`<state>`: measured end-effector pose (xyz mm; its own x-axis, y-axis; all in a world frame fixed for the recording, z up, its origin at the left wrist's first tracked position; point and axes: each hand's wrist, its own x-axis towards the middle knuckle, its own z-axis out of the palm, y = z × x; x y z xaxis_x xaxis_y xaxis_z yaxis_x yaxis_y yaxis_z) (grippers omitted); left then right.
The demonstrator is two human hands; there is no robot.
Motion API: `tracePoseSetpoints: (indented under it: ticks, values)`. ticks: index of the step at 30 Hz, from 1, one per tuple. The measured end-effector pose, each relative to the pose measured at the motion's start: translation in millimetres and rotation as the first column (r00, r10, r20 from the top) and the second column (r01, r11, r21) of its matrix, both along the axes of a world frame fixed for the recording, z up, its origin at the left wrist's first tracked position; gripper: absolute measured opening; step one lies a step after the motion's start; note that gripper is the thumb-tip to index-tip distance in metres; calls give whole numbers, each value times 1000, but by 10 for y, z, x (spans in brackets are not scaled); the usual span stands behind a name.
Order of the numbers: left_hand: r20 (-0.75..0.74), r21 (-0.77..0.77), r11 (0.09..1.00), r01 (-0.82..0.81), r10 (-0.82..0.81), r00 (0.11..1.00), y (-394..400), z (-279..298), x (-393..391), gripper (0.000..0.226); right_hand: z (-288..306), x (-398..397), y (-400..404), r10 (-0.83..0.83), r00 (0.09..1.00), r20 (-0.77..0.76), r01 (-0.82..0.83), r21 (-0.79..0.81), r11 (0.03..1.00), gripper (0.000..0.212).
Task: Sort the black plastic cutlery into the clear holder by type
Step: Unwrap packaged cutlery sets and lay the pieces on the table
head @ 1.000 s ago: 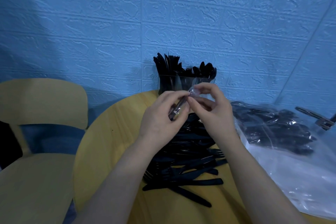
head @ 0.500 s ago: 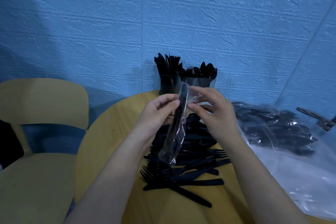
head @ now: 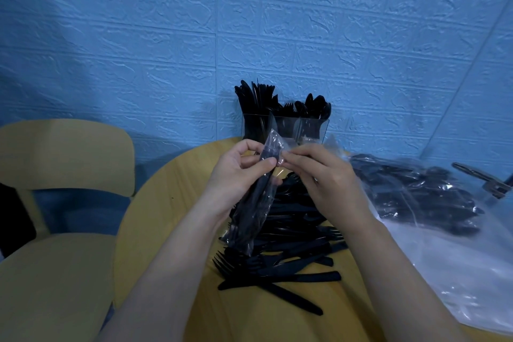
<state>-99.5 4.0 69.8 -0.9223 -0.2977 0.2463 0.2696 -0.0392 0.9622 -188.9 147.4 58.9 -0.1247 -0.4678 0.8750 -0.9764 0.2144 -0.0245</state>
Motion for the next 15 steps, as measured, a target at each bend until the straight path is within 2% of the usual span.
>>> tracePoseSetpoints:
  ticks: [3, 8, 12, 15]
  values:
    - [4, -29, 1000, -8, 8, 1000, -7, -7, 1, 12, 1, 2, 0, 16, 999, 46, -16, -7, 1000, 21]
    - [18, -34, 999, 3, -2, 1000, -4, -29, -10, 13, -1, -2, 25, -62, 993, 99, 66, -42, 997, 17]
    - [24, -64, 998, 3, -1, 1000, -23, -47, -26, 10, 11, 62, -31, -43, 939, 342, 89, -120, 989, 7]
    - [55, -153, 988, -16, 24, 998, -78, -75, -41, 10, 70, 52, -6, -6, 818, 576, 152, -206, 967, 10]
